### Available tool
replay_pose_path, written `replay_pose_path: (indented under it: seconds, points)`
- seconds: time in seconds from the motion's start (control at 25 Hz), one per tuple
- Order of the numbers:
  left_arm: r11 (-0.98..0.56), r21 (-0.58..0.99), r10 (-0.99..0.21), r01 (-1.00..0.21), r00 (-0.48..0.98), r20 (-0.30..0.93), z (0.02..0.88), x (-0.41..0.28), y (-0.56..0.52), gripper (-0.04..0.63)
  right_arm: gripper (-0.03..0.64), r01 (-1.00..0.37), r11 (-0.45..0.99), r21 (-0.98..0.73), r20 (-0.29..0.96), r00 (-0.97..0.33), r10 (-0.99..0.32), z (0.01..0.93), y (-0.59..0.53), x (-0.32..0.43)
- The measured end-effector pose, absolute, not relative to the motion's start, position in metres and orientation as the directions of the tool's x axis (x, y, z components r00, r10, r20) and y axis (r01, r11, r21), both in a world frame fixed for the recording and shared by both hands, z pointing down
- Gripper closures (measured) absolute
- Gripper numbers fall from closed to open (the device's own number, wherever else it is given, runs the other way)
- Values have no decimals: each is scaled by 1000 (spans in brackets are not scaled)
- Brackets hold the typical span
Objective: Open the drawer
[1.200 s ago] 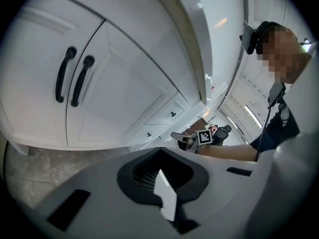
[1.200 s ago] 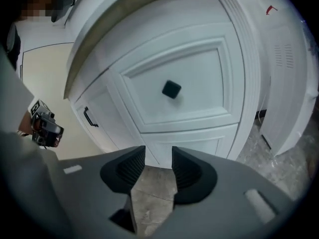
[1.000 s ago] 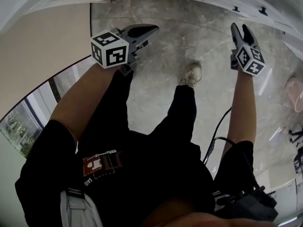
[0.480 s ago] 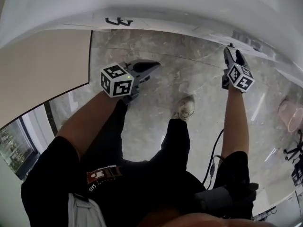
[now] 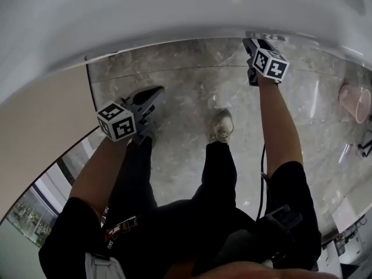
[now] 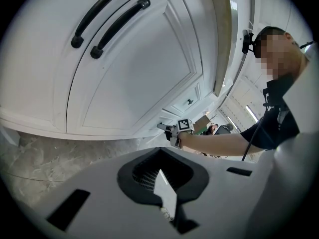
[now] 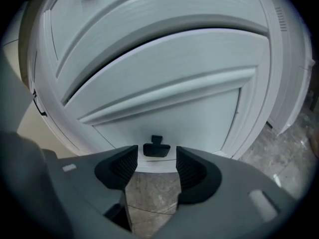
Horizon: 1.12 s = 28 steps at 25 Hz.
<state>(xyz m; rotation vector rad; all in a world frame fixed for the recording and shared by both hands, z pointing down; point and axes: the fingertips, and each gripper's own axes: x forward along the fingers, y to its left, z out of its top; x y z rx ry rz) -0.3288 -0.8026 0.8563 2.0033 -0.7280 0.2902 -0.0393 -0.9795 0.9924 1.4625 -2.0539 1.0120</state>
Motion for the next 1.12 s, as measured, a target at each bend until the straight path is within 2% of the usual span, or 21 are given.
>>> replay_pose_path:
  seconds: [0.04,0.12,0.2,1.12]
  points:
    - [-371,709,-373,-599,796,477,857,-328,-803,597,391,-934,176,-311,695,-349,-629,993,-981,-39]
    - [-373,711,-371,-597,798,475,857,-328,-805,597,462,-941,171,-293,697,-332,-636,993,-984,-38]
    - [-371,714,-374,-594,799,471,857,-329,-807,597,472,-943,173,-285,694,-327,-642,995,-983,-38]
    - [-370,713,-378,-596,797,470,871,-343,-804,597,479,-960,164,-229,690,-279,-668,996,-964,-33]
